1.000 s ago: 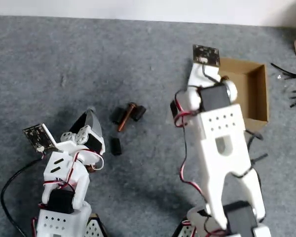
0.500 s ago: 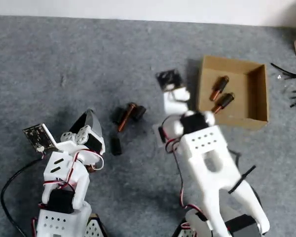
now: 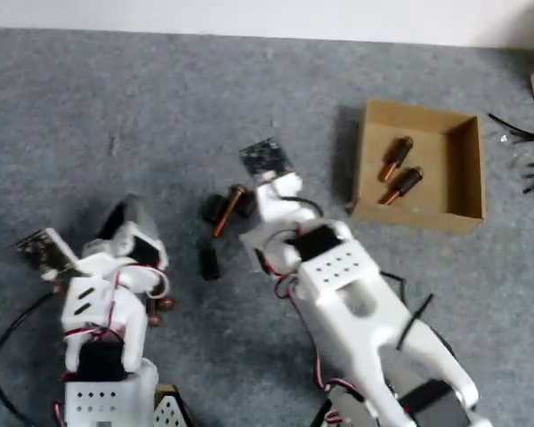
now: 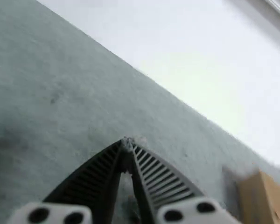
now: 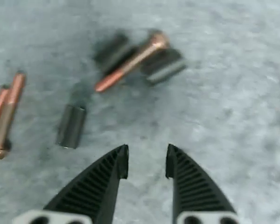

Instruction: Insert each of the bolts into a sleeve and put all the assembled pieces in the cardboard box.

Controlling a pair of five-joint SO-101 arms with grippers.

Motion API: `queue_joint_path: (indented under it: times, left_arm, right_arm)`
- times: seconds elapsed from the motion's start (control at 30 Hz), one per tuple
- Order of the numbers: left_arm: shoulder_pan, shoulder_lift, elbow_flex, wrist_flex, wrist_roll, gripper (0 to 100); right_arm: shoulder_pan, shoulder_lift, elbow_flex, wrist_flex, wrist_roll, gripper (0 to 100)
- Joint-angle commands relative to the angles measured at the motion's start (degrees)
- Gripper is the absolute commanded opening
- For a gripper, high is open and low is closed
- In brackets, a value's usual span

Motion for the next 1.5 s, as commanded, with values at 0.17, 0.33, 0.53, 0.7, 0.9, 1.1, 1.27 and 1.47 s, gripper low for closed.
queue_joint_path:
  times: [0.17,0.33,0.53,0.7,0.9,1.1,1.27,1.47]
  left_arm:
    - [-3.03,-0.84,1.1,-1.67,-0.26,1]
    - [-3.03,-0.84,1.1,-1.67,-0.26,1]
    - [-4.79,-0.84,0.92,-1.67,-0.26,1]
    - [-7.52,-0.92,0.22,-1.67,0.0,1]
    - [-9.89,-0.92,0.04,-1.67,6.07,1]
    - [-9.89,-0.92,-0.04,-1.67,6.24,1]
    - [-10.33,-0.92,-0.31,-1.67,6.24,1]
    - [-14.81,-0.92,0.13,-4.75,6.51,1]
  right_arm:
    - [-7.96,20.53,-14.73,-0.57,-7.38,13.0]
    - [-11.03,28.62,-19.65,-0.48,-8.97,13.0]
    - [-12.62,29.23,-21.32,-0.48,-8.97,13.0]
    - [-14.99,29.32,-20.97,-0.48,-8.97,13.0]
    - [-15.78,29.58,-20.97,-0.48,-8.97,13.0]
    - [-15.78,29.67,-20.88,-0.57,-8.97,13.0]
    - [-16.57,29.58,-21.23,-0.57,-9.85,13.0]
    - [-19.21,29.58,-21.23,-0.57,-15.47,13.0]
